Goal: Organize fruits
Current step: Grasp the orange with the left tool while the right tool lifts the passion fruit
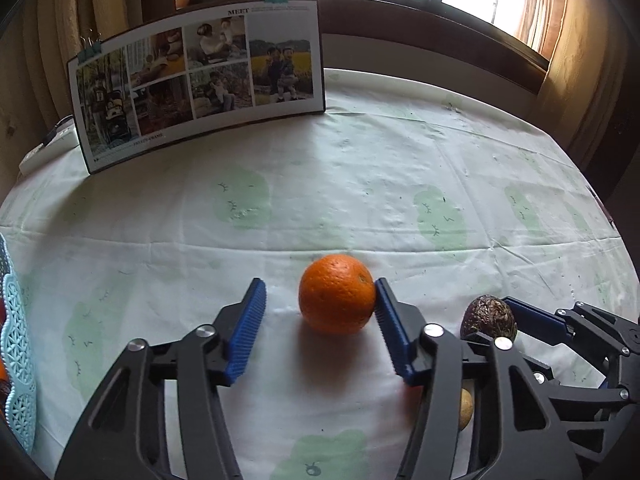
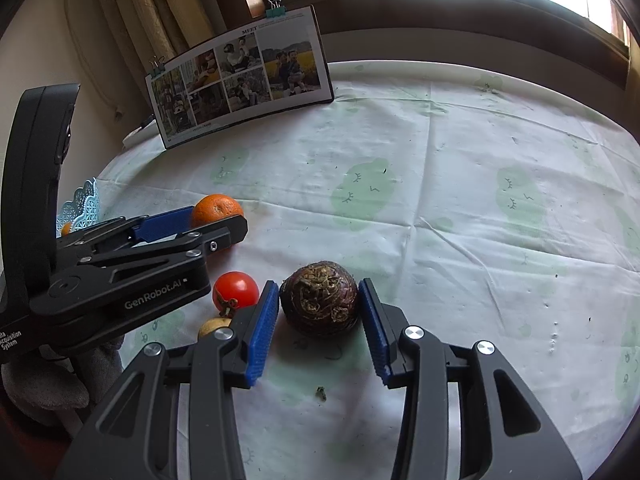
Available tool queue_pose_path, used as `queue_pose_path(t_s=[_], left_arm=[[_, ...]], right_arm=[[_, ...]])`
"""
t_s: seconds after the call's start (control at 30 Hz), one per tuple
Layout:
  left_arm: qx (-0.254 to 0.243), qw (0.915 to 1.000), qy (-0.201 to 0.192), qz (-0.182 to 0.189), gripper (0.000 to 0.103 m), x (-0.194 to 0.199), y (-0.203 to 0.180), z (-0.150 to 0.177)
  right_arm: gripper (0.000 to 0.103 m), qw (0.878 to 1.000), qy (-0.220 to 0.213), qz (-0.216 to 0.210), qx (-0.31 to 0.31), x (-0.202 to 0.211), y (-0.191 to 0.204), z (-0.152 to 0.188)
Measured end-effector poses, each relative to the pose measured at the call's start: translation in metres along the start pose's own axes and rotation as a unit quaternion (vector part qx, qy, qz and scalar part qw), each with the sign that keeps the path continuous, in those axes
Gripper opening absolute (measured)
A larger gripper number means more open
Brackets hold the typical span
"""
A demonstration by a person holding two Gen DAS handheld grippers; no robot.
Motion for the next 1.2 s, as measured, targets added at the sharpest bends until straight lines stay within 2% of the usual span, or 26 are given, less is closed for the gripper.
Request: queue_pose_path(t_s=[0.07,0.17,0.53,0.63,0.73,1.0,1.03,1.07,1.2], left_arm=[[-0.005,1.0000,-0.002,0.004,0.043,0.001,-0.004,0.000],[-0.012,0.9999,-0.009,0.000,0.039,0.005,-0.007,0.000],[-0.022,0.9980,-0.057,-0.018,0.039,0.046,-0.007,-0.005],[-0.019,0.9982,-0.053,-0.020,0.039,0.044,-0.006,-0.007],[-0.013,0.9990,-0.042,-0.011,0.047,0.035,-0.009,-0.007],[0.004,1.0000,-0.005,0.007,0.047,0.008,-0.007,-0.002],[0.004,0.9999,0.000,0.013,0.045,0.006,-0.008,0.000],[0.005,0.9999,0.001,0.016,0.038,0.005,-0.009,0.001],[0.009,0.9999,-0.002,0.014,0.038,0.007,-0.007,0.001]], right_arm=[[0.042,1.000,0.000,0.000,0.000,0.000,0.000,0.000],[0.042,1.000,0.000,0.000,0.000,0.000,0.000,0.000],[0.041,1.000,-0.005,0.000,-0.002,0.004,-0.001,-0.003],[0.041,1.000,-0.007,0.001,-0.007,0.005,-0.002,-0.004],[0.041,1.000,-0.008,0.002,-0.009,0.007,-0.004,-0.005],[0.041,1.000,-0.008,0.002,-0.008,0.007,-0.004,-0.005],[0.041,1.000,-0.008,0.002,-0.009,0.007,-0.004,-0.005],[0.041,1.000,-0.008,0.002,-0.009,0.007,-0.004,-0.005],[0.041,1.000,-0.010,-0.001,-0.005,0.008,-0.002,-0.005]])
Point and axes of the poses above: each gripper's, at about its wrist camera, not at the fingertips, and x roughly against the way its jaws point, y to its left, z to its underside, the point moved 10 cm from there along -x, roughly the way its jaws point, and after that the axes turned 6 degrees about z, right-handed, at the moved point
